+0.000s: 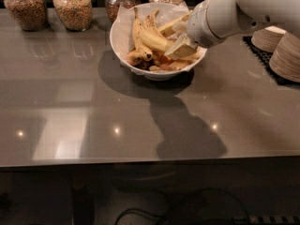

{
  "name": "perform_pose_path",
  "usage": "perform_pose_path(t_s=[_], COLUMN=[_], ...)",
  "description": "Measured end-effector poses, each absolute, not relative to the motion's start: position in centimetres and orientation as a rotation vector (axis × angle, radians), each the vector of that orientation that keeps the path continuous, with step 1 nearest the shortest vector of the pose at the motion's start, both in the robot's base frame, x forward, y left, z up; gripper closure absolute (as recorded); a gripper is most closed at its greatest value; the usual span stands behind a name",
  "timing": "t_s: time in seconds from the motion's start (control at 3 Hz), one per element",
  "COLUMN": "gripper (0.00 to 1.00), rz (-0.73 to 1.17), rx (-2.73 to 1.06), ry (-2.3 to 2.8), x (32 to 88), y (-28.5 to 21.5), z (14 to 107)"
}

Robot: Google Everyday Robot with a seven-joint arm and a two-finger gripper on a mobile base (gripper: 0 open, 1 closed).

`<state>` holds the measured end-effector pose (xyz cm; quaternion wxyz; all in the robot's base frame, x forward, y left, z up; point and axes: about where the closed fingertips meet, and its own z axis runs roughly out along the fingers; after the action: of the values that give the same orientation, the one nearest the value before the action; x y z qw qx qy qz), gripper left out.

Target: Pick banana from white bowl

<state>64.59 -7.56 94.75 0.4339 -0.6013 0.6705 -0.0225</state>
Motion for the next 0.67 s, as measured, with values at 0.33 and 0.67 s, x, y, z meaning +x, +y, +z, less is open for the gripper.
perform_pose_path(t_s=[0.33, 0.67], gripper=[0.4, 0.44], rz=[-0.025, 0.006], rx=[-1.494, -1.494], ry=[1.685, 1.696], x=[64.9, 65.4], y=[-7.0, -6.4], z=[93.6, 92.4])
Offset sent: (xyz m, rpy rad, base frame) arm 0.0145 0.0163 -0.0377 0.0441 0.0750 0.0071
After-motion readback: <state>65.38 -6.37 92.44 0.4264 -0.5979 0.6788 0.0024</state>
